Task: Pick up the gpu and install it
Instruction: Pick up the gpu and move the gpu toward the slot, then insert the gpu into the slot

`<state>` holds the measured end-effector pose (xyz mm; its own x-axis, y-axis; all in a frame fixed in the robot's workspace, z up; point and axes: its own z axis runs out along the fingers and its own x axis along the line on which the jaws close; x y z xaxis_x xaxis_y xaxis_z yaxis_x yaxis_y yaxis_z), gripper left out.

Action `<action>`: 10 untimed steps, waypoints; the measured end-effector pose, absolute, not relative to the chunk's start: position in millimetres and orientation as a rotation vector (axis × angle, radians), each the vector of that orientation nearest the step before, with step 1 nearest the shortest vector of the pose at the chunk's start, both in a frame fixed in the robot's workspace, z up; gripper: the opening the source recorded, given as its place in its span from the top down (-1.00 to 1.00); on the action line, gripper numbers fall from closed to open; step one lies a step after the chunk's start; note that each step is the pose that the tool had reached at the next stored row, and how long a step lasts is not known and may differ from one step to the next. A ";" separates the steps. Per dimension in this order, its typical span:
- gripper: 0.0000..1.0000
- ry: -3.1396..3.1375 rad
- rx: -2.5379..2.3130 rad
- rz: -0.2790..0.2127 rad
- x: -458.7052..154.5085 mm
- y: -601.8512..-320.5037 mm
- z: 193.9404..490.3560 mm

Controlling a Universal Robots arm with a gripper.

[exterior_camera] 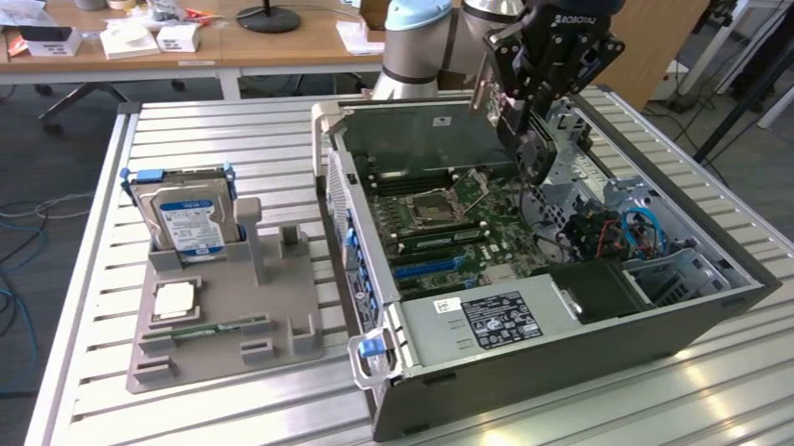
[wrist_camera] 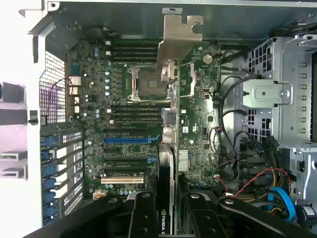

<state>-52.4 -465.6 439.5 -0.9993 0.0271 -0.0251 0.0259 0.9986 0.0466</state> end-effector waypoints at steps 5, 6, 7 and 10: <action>0.47 3.116 -0.007 0.073 -51.4 -465.6 439.5; 0.47 3.116 -0.025 0.073 -51.3 -465.6 439.6; 0.47 3.116 -0.036 0.073 -51.3 -465.6 439.5; 0.47 3.116 -0.036 0.073 -51.2 -465.6 439.5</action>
<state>-51.2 -465.6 439.5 -0.9994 -0.0228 -0.0251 -0.0239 0.9986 0.0466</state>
